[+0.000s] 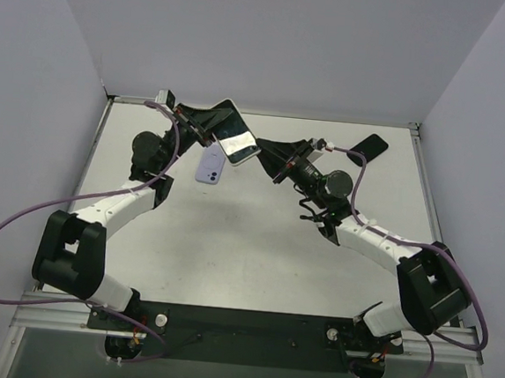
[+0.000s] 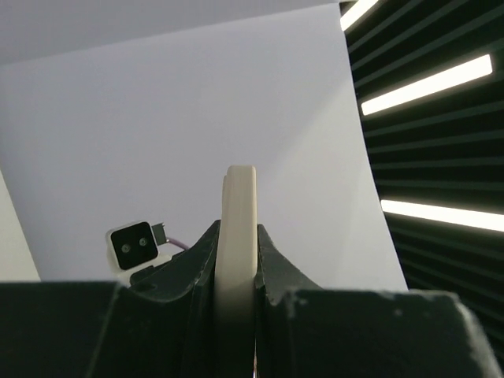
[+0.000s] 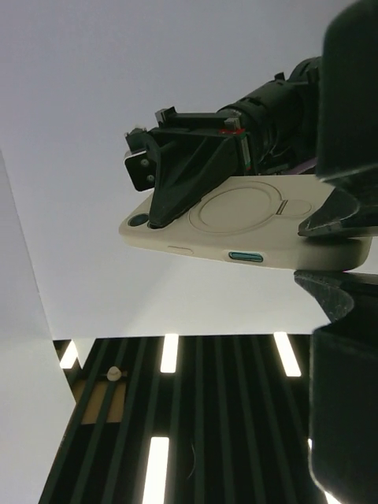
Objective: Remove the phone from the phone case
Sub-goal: Remove the phone case from the phone.
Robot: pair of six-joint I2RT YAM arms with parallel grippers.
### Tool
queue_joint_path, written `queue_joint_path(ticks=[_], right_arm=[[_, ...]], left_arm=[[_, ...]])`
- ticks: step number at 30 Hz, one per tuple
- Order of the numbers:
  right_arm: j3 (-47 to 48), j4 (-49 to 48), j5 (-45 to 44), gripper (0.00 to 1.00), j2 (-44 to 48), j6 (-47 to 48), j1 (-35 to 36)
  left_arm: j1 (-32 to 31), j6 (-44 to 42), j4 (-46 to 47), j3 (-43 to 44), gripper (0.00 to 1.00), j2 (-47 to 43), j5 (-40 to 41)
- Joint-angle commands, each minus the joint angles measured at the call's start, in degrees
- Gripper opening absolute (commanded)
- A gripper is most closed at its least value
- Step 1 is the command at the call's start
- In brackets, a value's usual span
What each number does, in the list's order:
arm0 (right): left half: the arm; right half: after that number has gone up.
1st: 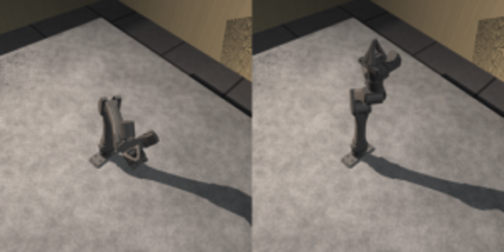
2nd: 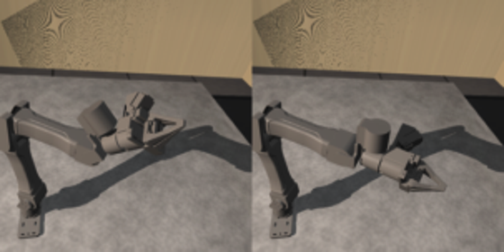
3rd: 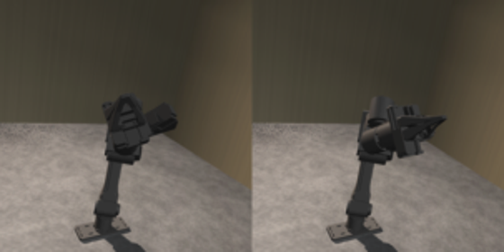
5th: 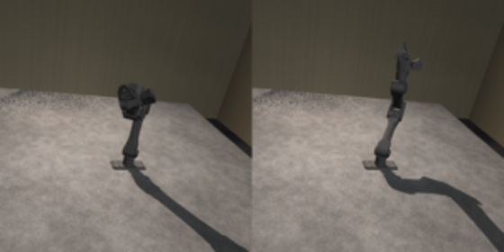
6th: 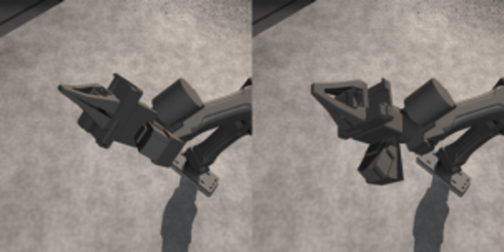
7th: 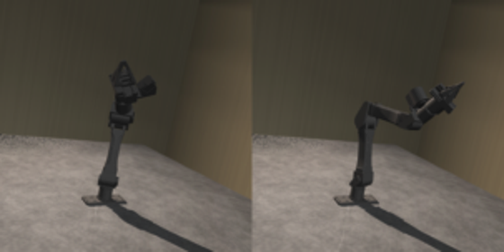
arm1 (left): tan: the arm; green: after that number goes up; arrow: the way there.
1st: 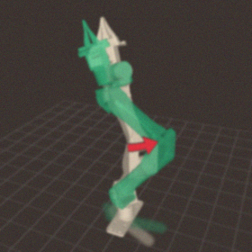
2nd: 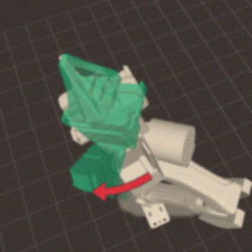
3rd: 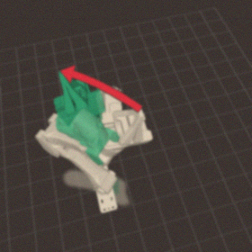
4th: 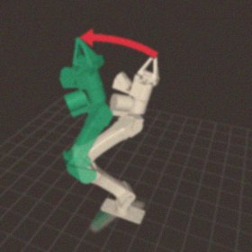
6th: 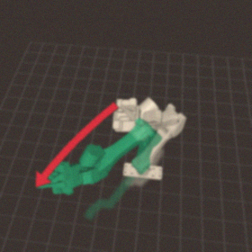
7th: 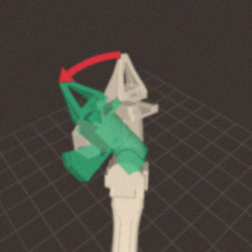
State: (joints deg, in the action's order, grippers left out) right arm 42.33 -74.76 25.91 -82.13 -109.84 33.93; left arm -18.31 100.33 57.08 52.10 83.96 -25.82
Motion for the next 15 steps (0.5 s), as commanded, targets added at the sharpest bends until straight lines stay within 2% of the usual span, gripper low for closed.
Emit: queue_joint_path(ticks=[1,7,15], right_arm=[[5.5,-20.6,-8.3,0.00,-3.6,-8.4,2.8],[9.7,-20.6,-12.1,0.00,-5.7,-10.0,3.9],[15.1,-20.5,-12.6,0.00,-9.4,-9.6,5.1]], left_arm=[[-1.6,7.5,18.3,4.8,0.00,-1.6,5.3],[-2.2,11.8,22.5,8.5,0.00,0.3,9.6],[-3.2,12.6,20.6,11.4,0.00,-0.4,13.4]])
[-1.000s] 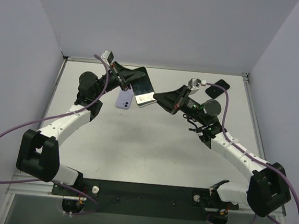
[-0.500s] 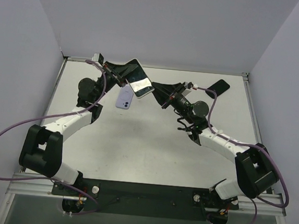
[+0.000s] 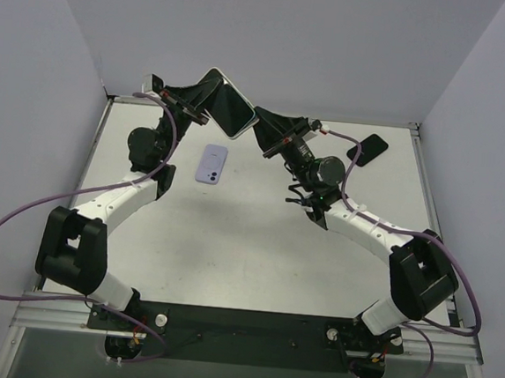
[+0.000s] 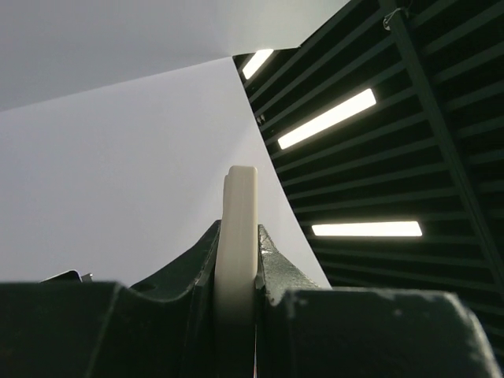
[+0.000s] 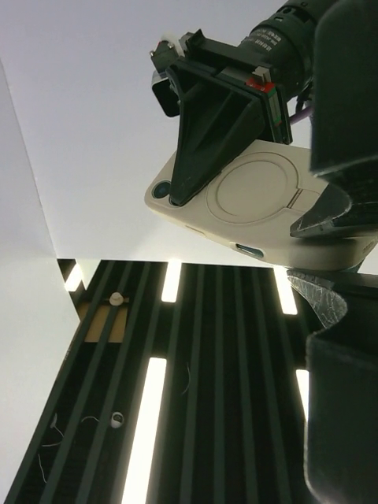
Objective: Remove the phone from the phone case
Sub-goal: Remove the phone case from the phone.
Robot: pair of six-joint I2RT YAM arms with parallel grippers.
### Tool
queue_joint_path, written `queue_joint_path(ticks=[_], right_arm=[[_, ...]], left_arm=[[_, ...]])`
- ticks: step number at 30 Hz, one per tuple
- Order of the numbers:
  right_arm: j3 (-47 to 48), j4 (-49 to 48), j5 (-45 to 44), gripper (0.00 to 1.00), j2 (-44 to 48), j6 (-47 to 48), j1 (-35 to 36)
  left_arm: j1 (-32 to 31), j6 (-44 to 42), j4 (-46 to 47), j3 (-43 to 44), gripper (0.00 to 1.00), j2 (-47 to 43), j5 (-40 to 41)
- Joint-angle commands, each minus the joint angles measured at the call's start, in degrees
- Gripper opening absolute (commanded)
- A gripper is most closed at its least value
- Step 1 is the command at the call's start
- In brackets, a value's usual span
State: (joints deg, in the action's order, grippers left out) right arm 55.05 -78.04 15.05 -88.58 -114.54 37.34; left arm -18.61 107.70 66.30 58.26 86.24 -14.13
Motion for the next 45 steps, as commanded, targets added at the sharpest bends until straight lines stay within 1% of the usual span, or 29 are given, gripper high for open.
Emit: queue_joint_path(ticks=[1,4,6,7,8,9,10,11,12,13,16,19,21,23,25,28,31,37,42,43,44,45], right_arm=[[2.3,-17.2,-1.5,0.00,-3.4,-4.7,1.9],[1.5,-16.4,0.9,0.00,-3.3,-1.5,1.9],[0.5,-11.9,4.3,0.00,-2.2,3.6,1.2],[0.0,-8.7,7.3,0.00,0.0,6.0,0.9],[-1.0,-0.3,9.2,0.00,1.5,9.3,0.3],[-1.0,5.1,10.9,0.00,3.0,15.7,-0.2],[-0.9,16.8,12.2,0.00,6.0,20.1,-0.3],[-0.2,23.1,13.4,0.00,7.5,23.7,-0.3],[0.3,28.9,13.4,0.00,9.6,31.0,-0.3],[1.3,39.0,13.3,0.00,10.4,33.5,-0.3],[2.2,45.7,13.1,0.00,11.6,38.5,-0.6],[3.8,48.9,14.8,0.00,11.1,41.3,-1.5],[5.2,49.3,18.2,0.05,9.7,41.8,-1.9],[6.5,48.9,19.8,0.14,9.0,42.0,-2.4],[7.6,48.9,21.8,0.18,8.1,42.4,-2.7],[8.8,46.9,24.7,0.19,6.1,41.8,-3.0],[9.8,43.3,28.4,0.22,3.4,38.8,-2.9],[10.9,41.7,29.6,0.27,1.0,36.4,-2.7],[13.2,40.0,30.2,0.27,-1.2,34.7,-1.8],[13.7,39.1,30.4,0.25,-1.7,33.7,-1.7],[13.9,38.6,30.7,0.21,-1.9,33.2,-1.7],[13.9,38.1,31.1,0.14,-2.1,32.9,-1.7]], left_arm=[[-2.9,5.4,11.2,5.2,0.00,-2.7,2.0],[-3.0,5.8,10.8,4.9,0.00,-3.3,2.3],[-3.0,5.4,9.6,4.7,0.00,-4.0,1.6],[-3.0,5.2,7.9,4.4,0.00,-4.2,1.2],[-3.0,4.9,6.6,4.3,0.00,-5.0,0.1],[-3.0,4.2,5.5,4.1,0.00,-5.5,-0.5],[-3.0,3.9,3.8,3.6,0.00,-5.7,-0.9],[-3.0,3.7,3.1,3.2,0.00,-6.3,-1.5],[-3.0,3.3,2.9,2.7,0.00,-6.7,-1.5],[-3.0,3.2,2.7,2.6,0.00,-6.8,-1.7],[-3.1,2.9,1.8,2.7,0.00,-6.7,-3.0],[-3.5,2.0,0.1,3.0,0.00,-6.6,-4.9],[-3.9,0.8,-1.3,2.4,0.00,-7.1,-6.7],[-4.2,-0.6,-3.8,1.3,0.00,-8.2,-8.1],[-4.6,-0.9,-3.9,-0.8,0.00,-8.6,-8.5],[-4.9,-1.1,-3.5,-3.0,0.00,-9.0,-10.0],[-4.8,-1.8,-3.4,-3.3,0.00,-8.8,-11.4],[-5.5,-3.5,-4.4,-3.7,0.00,-8.8,-12.1],[-6.2,-5.6,-5.9,-3.3,0.00,-8.7,-12.8],[-6.3,-5.7,-5.9,-3.3,0.00,-8.5,-13.3],[-6.3,-5.7,-5.8,-3.5,0.00,-8.4,-13.3],[-6.3,-5.7,-5.7,-3.9,0.00,-8.3,-13.4]])
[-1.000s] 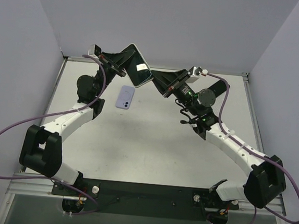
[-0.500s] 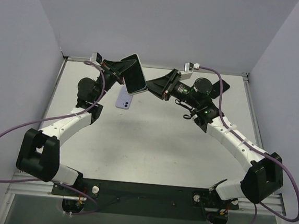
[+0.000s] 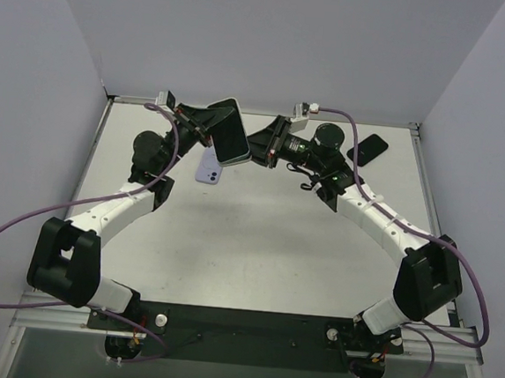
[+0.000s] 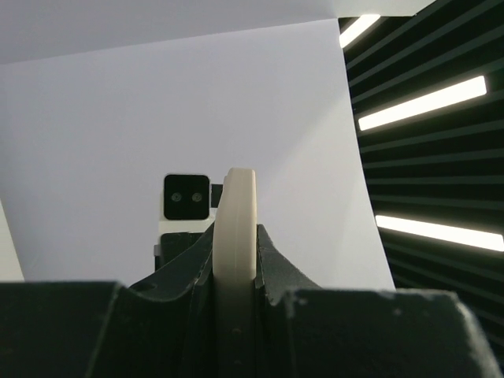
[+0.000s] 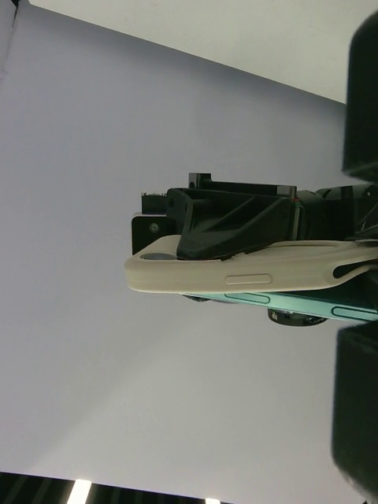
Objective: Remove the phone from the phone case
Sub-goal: Remove the phone case from the phone.
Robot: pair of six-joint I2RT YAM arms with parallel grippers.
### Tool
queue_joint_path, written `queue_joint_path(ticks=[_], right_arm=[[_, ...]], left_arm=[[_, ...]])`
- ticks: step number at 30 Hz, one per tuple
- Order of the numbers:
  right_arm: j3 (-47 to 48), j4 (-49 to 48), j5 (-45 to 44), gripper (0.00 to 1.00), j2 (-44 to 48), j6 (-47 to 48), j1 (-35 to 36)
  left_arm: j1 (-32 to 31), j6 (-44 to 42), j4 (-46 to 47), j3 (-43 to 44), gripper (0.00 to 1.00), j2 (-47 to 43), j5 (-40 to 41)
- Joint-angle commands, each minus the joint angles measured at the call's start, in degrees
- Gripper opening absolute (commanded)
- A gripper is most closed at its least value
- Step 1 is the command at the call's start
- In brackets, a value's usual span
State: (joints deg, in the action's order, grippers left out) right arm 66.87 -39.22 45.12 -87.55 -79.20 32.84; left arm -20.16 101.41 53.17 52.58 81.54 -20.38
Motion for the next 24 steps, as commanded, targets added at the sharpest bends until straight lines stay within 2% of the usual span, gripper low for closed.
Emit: queue_joint_path(ticks=[1,10,11,12,17,21,24], right_arm=[[1.7,-1.2,1.0,0.00,-3.1,-2.7,2.4],[-9.6,0.5,-1.2,0.00,4.5,-0.5,-3.6],[-11.6,1.1,-1.3,0.00,6.0,0.1,-4.7],[-12.6,2.4,-1.3,0.00,6.6,1.6,-5.2],[-17.6,6.2,-1.4,0.00,10.7,6.9,-6.5],[-20.4,16.0,-3.2,0.00,13.5,14.6,-6.8],[-23.3,18.5,-4.1,0.00,15.0,18.4,-7.5]], left_arm=[[-4.8,0.5,7.3,1.4,0.00,-3.5,-7.7],[-5.1,-1.4,5.6,-0.3,0.00,1.4,-12.7],[-5.2,-1.3,5.7,-0.5,0.03,2.1,-13.3],[-5.8,-1.3,6.5,-0.6,0.11,2.9,-13.7],[-7.9,-4.2,6.0,-1.9,0.20,6.9,-16.4],[-8.9,-6.3,5.5,-4.3,0.31,9.2,-18.0],[-9.2,-8.2,5.0,-6.3,0.37,10.9,-19.3]])
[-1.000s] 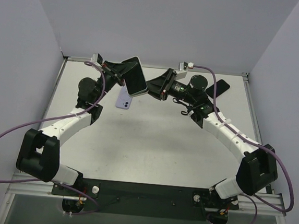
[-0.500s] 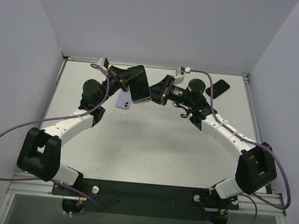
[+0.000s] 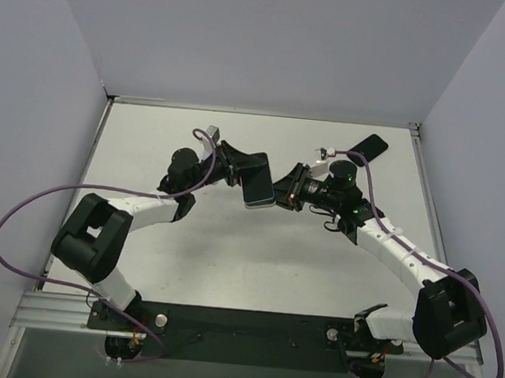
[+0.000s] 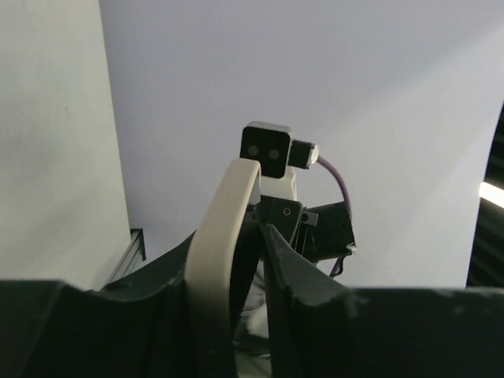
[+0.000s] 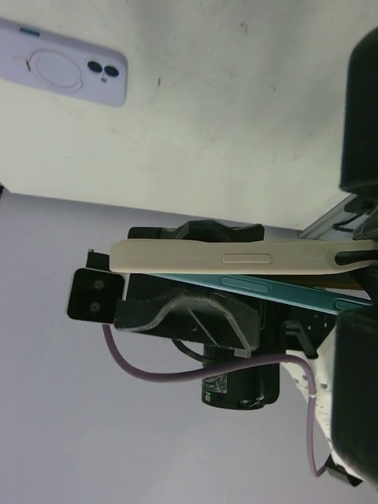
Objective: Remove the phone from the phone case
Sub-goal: Remove the phone case from the phone.
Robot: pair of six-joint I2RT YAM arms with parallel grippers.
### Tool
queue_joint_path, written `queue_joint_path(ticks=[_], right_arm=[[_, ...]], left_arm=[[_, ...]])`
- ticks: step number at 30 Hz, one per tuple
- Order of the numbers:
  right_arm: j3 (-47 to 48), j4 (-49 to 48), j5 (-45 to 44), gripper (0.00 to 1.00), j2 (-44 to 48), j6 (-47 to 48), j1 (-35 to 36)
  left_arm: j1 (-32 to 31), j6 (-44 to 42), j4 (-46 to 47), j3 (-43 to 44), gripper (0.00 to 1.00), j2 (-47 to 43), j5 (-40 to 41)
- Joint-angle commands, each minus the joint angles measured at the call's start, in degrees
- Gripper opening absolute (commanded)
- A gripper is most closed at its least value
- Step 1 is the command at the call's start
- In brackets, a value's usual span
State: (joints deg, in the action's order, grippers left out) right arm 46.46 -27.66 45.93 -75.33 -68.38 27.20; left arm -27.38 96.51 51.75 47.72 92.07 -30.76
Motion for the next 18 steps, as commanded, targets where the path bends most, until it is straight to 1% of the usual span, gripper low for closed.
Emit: queue_joint_path(ticks=[1,2,3,4,6,7,9,11,14,15,18], right_arm=[[-3.7,6.6,-5.0,0.00,3.0,8.0,-2.1],[-5.0,5.8,-5.0,0.00,3.5,7.7,-2.3],[-6.4,1.8,-4.8,0.00,3.6,7.1,-2.6],[-9.4,-0.9,-4.6,0.00,3.8,6.2,-3.2],[-11.7,-7.0,-4.5,0.00,3.7,3.7,-3.8],[-13.2,-8.0,-4.6,0.00,3.4,3.4,-4.3],[-14.3,-9.7,-4.8,0.00,3.2,3.3,-4.6],[-15.3,-9.7,-5.5,0.00,3.3,4.1,-5.1],[-16.2,-9.0,-6.2,0.00,3.6,5.0,-5.8],[-16.5,-9.0,-6.2,0.00,3.7,5.2,-6.1],[-16.7,-7.8,-6.3,0.00,4.4,6.5,-6.8]], left_arm=[[-2.0,-3.5,6.9,-2.0,0.43,1.3,-9.1],[-2.0,-3.5,7.2,-2.4,0.45,1.9,-9.2],[-2.1,-3.4,8.2,-2.9,0.47,2.4,-9.6],[-2.2,-3.2,8.8,-3.0,0.51,3.5,-9.8],[-2.9,-3.3,9.6,-2.8,0.59,4.4,-10.2],[-3.1,-3.4,9.6,-2.8,0.62,5.2,-10.3],[-3.6,-3.7,9.3,-2.9,0.72,5.7,-10.4],[-3.6,-4.4,8.9,-3.3,0.75,6.5,-10.5],[-3.6,-5.9,7.8,-3.8,0.78,7.1,-11.1],[-3.6,-6.3,7.5,-3.9,0.84,7.4,-11.3],[-3.6,-8.0,5.8,-4.3,0.86,8.5,-12.0]])
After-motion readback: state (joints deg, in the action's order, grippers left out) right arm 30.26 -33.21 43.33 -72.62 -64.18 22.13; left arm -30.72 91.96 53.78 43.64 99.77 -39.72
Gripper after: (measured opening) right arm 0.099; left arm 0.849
